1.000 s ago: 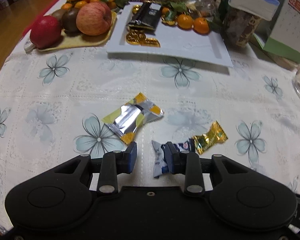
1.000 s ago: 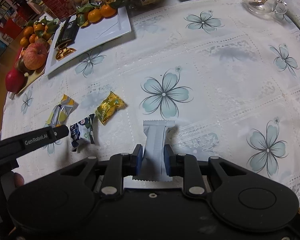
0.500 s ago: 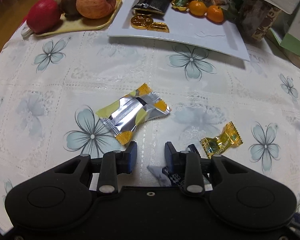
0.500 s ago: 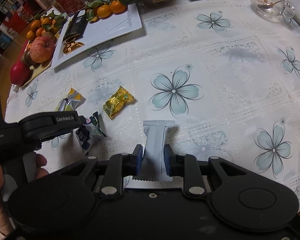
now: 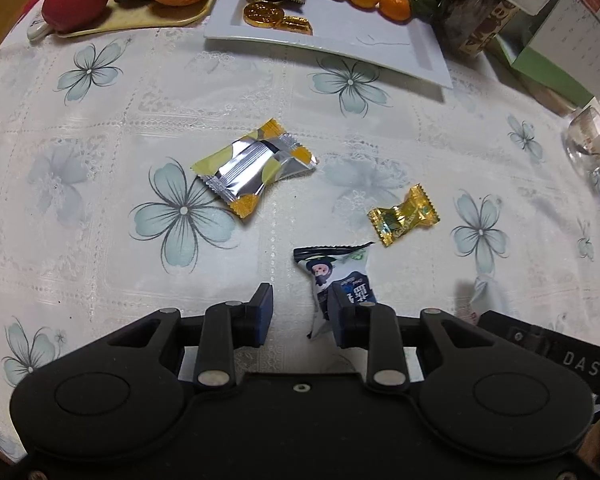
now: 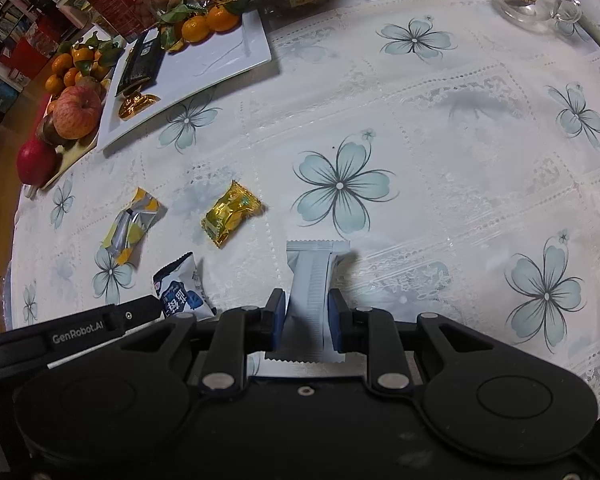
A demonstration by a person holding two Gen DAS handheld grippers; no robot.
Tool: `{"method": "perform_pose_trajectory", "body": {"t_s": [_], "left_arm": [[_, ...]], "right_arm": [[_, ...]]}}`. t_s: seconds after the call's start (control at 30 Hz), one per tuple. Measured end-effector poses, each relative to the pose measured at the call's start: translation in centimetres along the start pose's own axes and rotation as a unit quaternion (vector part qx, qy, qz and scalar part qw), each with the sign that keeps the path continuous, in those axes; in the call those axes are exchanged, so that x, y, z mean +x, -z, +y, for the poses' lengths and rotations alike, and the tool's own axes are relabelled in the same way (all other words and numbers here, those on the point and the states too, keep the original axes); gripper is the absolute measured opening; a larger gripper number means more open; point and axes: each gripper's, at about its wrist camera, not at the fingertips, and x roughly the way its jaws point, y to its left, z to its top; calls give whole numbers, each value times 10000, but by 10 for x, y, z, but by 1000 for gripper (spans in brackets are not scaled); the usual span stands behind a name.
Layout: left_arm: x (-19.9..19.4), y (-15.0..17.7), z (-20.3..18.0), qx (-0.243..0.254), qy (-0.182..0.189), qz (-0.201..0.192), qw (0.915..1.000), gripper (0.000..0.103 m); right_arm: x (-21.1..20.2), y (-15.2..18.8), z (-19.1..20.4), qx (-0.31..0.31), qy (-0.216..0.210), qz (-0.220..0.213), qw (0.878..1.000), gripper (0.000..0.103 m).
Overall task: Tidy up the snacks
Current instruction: 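Grasp blue-and-white milk candy pack with left gripper, then carry the milk candy pack and white bar over the gold tray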
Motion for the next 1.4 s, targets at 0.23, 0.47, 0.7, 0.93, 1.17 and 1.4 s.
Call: {"method": "perform_pose_trajectory", "body": {"t_s": [0.23,0.47,0.7,0.93,1.17,1.4], "left_arm": [[11,-2,-18,-9,288,19,9996,43],[21,0,-22,-50,-45,-5,10000,48],[30,0,-20,-175,-40,91,9998,47],[27,0,-19,-173,-25,227,9996,39],[13,16,-18,66,-54,507,9987,39],[0,48,-2,-5,-119,910,9958,39]], "right_arm": [[4,2,2,-8,-20,84,10000,24],[4,4,4,-61,-59,115,9999,24],[4,4,3,-80,-62,144,9998,24],[5,4,2,-113,-55,178,9998,24],[13,5,-3,-2,-143,510,9986,24],[28,13,-10,195,-343,1018,9940,24]]}}
